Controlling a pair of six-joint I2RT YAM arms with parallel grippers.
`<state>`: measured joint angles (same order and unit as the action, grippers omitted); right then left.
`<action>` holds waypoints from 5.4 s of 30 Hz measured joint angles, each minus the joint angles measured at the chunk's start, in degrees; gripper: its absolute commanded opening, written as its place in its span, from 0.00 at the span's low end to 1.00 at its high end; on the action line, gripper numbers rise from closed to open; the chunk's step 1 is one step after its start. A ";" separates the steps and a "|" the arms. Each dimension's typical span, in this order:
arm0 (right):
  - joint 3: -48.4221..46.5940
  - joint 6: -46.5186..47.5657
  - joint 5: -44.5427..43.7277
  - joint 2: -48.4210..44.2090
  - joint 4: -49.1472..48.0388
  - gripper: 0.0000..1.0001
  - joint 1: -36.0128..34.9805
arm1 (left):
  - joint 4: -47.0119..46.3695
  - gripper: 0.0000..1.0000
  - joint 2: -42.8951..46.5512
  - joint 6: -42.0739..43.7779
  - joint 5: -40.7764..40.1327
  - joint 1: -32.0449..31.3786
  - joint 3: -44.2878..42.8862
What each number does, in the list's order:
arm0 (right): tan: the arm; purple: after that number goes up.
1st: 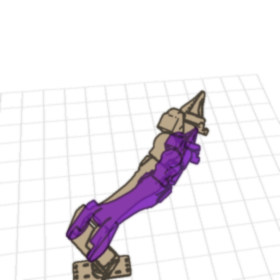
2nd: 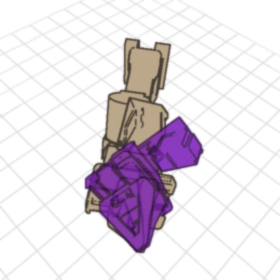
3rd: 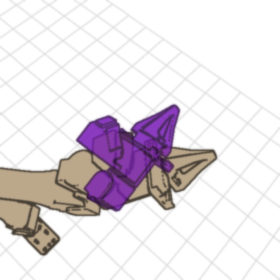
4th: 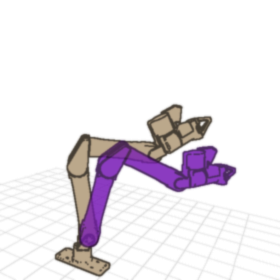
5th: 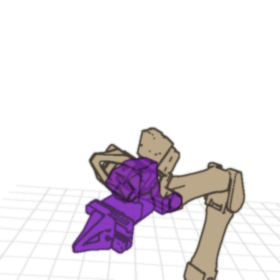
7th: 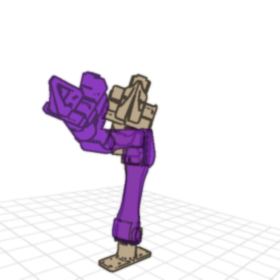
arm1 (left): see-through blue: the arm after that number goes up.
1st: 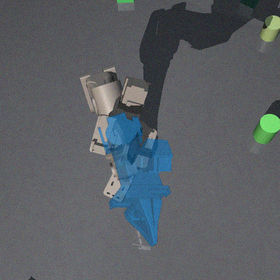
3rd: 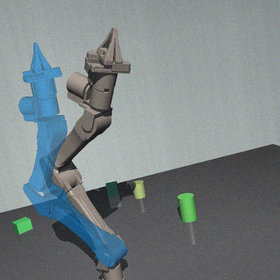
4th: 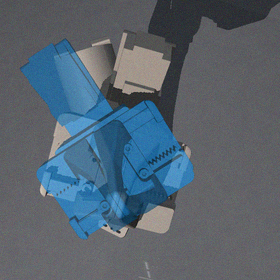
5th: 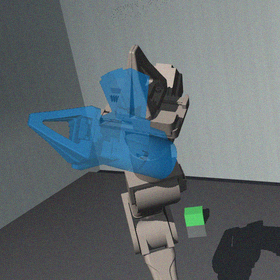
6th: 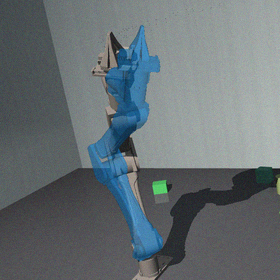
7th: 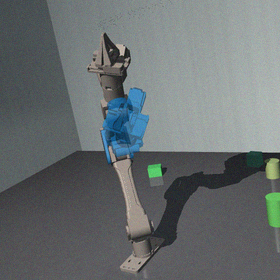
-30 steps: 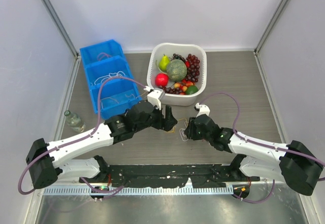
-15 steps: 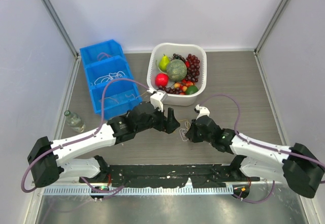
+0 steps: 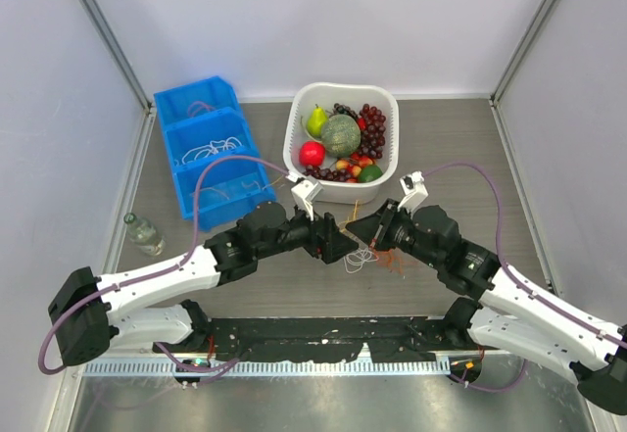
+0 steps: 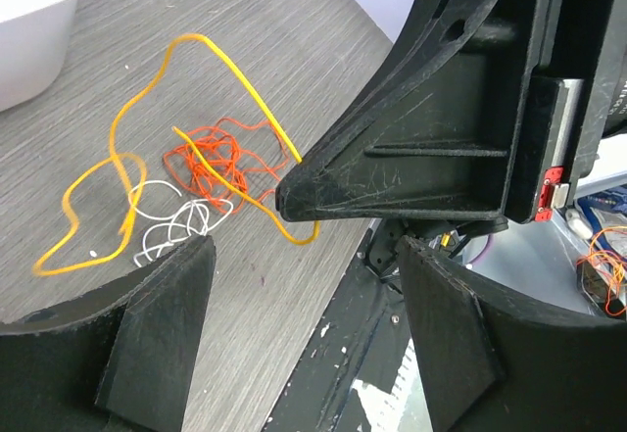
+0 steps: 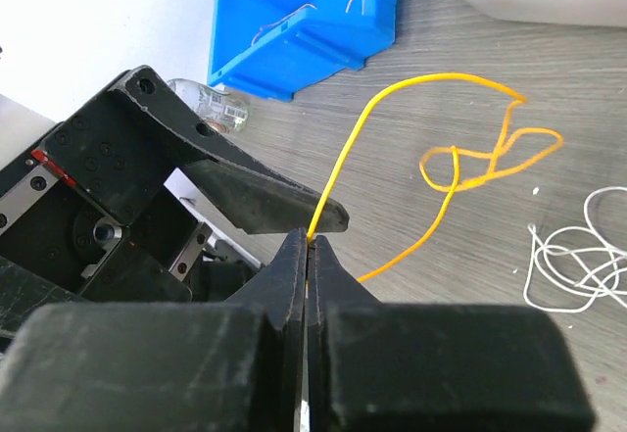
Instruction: Untangle the cables
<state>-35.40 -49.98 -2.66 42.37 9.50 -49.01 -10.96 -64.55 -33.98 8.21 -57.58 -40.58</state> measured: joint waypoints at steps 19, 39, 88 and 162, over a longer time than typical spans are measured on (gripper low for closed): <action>3.15 -13.40 2.29 -2.29 -6.95 0.01 0.17 | -2.08 0.01 -1.88 2.43 -3.87 -0.48 -0.50; -3.67 -0.11 4.31 0.02 -4.72 0.01 0.00 | 10.45 0.72 9.79 8.00 -15.52 -0.04 -0.20; -4.74 16.65 -6.99 9.75 3.43 0.54 -4.28 | 23.04 0.79 18.69 5.46 -28.13 -0.04 2.21; -0.15 5.84 17.14 2.34 4.37 0.53 16.11 | 17.90 0.00 9.60 22.58 -1.68 0.00 -3.06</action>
<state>-35.55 -44.14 14.48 44.71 13.87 -32.91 6.94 -54.96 -11.40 6.52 -57.58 -43.64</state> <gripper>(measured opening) 0.568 0.012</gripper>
